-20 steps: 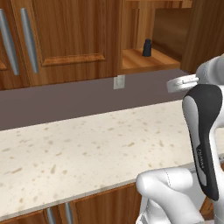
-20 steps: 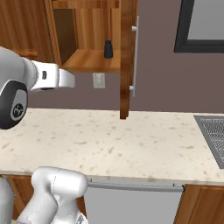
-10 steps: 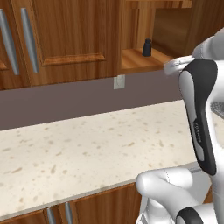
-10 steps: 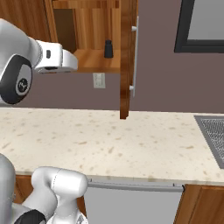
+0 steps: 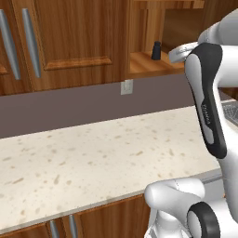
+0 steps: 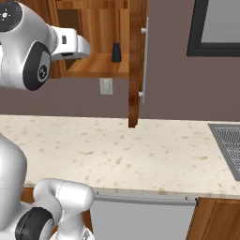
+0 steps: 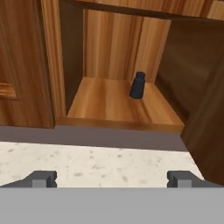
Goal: Collect the paprika, ketchup, and shaker from the cabinet and place them next to the stove.
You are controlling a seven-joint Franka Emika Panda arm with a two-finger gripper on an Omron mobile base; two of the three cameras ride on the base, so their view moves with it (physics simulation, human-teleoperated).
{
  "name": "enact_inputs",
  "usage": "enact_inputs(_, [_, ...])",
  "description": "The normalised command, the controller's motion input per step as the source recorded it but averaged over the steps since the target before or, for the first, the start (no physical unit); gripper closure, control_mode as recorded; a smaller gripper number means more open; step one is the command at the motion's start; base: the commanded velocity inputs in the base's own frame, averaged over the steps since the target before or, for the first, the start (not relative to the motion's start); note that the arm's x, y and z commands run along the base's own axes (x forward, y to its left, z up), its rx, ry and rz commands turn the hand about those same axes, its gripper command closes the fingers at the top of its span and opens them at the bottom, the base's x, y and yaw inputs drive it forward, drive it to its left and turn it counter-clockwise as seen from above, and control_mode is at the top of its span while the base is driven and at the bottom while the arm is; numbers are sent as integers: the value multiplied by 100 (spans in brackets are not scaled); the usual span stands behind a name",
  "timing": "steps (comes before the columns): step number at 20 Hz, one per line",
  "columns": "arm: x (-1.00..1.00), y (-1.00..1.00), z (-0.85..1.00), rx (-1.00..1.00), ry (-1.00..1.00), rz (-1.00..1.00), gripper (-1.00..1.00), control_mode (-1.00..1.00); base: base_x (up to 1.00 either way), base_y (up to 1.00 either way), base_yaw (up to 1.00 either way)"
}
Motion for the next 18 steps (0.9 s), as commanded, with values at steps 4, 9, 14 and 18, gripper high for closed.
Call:
enact_inputs(4, [20,-3,0,2,-23,3,-100,-100,0,0,0])
enact_inputs(9, [1,-4,0,0,-6,0,-100,-100,0,0,0])
enact_inputs(14, [26,-4,0,0,0,-8,-100,-100,0,0,0])
enact_inputs(18, [35,-14,0,0,1,-12,-100,-100,0,0,0])
